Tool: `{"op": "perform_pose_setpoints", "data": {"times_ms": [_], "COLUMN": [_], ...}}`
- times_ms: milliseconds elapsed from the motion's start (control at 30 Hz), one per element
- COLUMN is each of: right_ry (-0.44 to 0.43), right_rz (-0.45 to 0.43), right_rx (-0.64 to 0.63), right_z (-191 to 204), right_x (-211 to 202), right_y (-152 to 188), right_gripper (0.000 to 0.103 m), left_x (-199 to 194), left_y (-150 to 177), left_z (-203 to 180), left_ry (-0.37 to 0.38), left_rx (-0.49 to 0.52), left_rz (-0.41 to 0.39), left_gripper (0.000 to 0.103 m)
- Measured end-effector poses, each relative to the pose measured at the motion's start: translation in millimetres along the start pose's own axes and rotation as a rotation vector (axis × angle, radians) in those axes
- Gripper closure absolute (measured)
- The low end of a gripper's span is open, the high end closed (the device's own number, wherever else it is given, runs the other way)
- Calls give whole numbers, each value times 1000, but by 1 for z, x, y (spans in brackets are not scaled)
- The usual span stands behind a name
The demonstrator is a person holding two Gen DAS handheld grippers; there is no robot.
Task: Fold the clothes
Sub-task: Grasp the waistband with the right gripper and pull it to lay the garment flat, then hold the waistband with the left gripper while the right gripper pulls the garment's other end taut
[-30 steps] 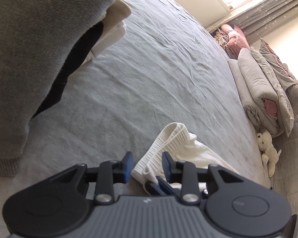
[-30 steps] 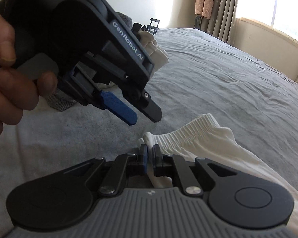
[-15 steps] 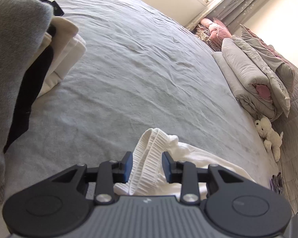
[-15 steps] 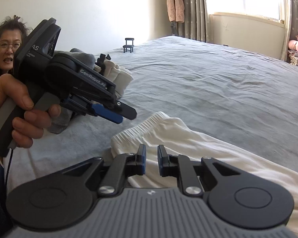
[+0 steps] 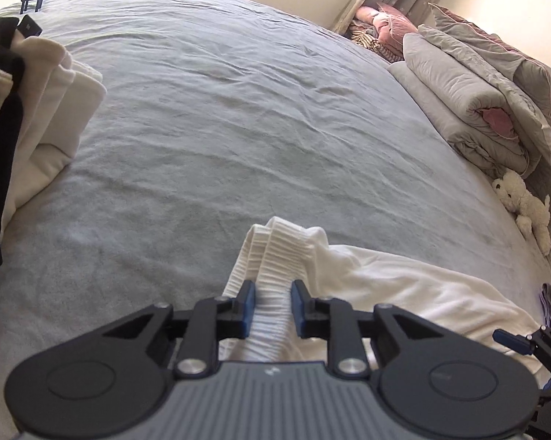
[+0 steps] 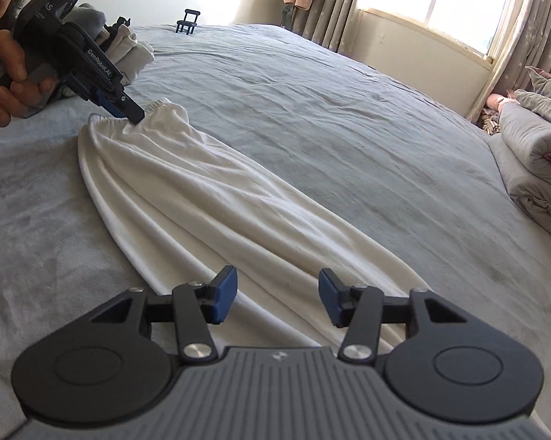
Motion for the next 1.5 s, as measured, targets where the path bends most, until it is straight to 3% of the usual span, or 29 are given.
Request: {"op": "perform_pose_setpoints", "data": {"times_ms": [167, 267, 600, 733, 967, 1267, 1500], "right_ry": [23, 42, 38, 13, -111, -134, -250], "right_rz": [28, 36, -43, -18, 12, 64, -71], "right_rx": [-108, -128, -77, -75, -121, -94, 8], "right_z": [3, 3, -5, -6, 19, 18, 12], "right_x": [9, 10, -27, -34, -39, -36, -68], "right_y": [8, 11, -6, 1, 8, 16, -10], "right_gripper": [76, 102, 103, 103, 103, 103, 103], "left_x": [-1, -1, -9, -13, -15, -13, -22], "left_y": [-4, -5, -8, -9, -12, -9, -11], "left_z": [5, 7, 11, 13, 16, 14, 12], "left_ry": [-14, -15, -3, 2, -19, -22, -10], "left_rx": [-22, -36, -73, -88, -70, -30, -19], "left_rz": [-20, -21, -30, -33, -29, -2, -20], "left_gripper": [84, 85, 85, 85, 85, 85, 85]}}
Point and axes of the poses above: each gripper's, at about its wrist camera, not at the fingertips, and x roughly the way its jaws point, z to its left, y to its underside, the point moved 9 cm from there along x, roughly the way its jaws point, and after that the axes turned 7 degrees about x, right-handed, at the moved point
